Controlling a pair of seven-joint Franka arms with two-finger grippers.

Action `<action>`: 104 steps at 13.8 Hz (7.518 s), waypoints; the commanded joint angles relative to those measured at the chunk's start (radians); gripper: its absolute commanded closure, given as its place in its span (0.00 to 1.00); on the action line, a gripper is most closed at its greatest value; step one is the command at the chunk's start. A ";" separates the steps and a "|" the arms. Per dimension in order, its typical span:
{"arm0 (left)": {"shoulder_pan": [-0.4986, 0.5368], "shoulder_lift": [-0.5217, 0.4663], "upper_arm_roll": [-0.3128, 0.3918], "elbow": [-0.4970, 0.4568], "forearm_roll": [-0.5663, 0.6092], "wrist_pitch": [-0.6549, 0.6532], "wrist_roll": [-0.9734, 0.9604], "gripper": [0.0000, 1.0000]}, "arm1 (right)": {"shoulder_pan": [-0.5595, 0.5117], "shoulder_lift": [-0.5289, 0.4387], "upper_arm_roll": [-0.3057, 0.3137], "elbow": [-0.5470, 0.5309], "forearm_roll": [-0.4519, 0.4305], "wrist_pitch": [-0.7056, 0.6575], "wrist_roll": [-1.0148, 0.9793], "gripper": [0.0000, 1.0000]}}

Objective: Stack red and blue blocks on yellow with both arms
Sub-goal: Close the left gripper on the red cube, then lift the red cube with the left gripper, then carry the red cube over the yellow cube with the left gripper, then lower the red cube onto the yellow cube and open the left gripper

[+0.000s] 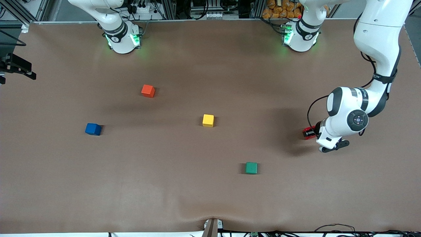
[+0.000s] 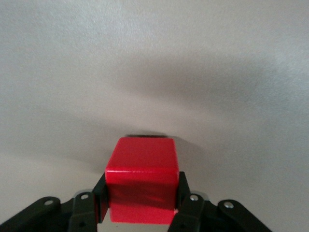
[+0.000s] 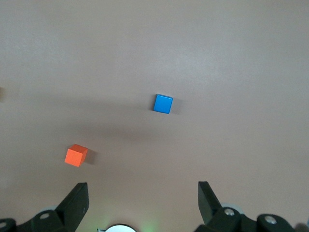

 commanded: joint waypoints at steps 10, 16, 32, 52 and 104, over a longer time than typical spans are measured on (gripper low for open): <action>-0.004 -0.066 -0.010 0.040 0.025 -0.093 -0.022 0.91 | -0.012 -0.019 0.008 -0.015 -0.012 -0.001 -0.013 0.00; -0.007 -0.089 -0.016 0.083 0.025 -0.203 -0.036 0.90 | -0.012 -0.019 0.008 -0.014 -0.012 -0.001 -0.013 0.00; -0.016 -0.147 -0.021 0.101 0.026 -0.241 -0.034 0.90 | -0.013 -0.019 0.008 -0.015 -0.012 -0.002 -0.013 0.00; -0.154 -0.144 -0.041 0.163 0.023 -0.291 -0.183 0.92 | -0.019 -0.014 0.008 -0.015 -0.008 -0.002 -0.013 0.00; -0.737 0.231 -0.033 0.457 -0.129 0.032 -1.837 0.86 | -0.022 -0.011 0.008 -0.015 -0.007 -0.005 -0.013 0.00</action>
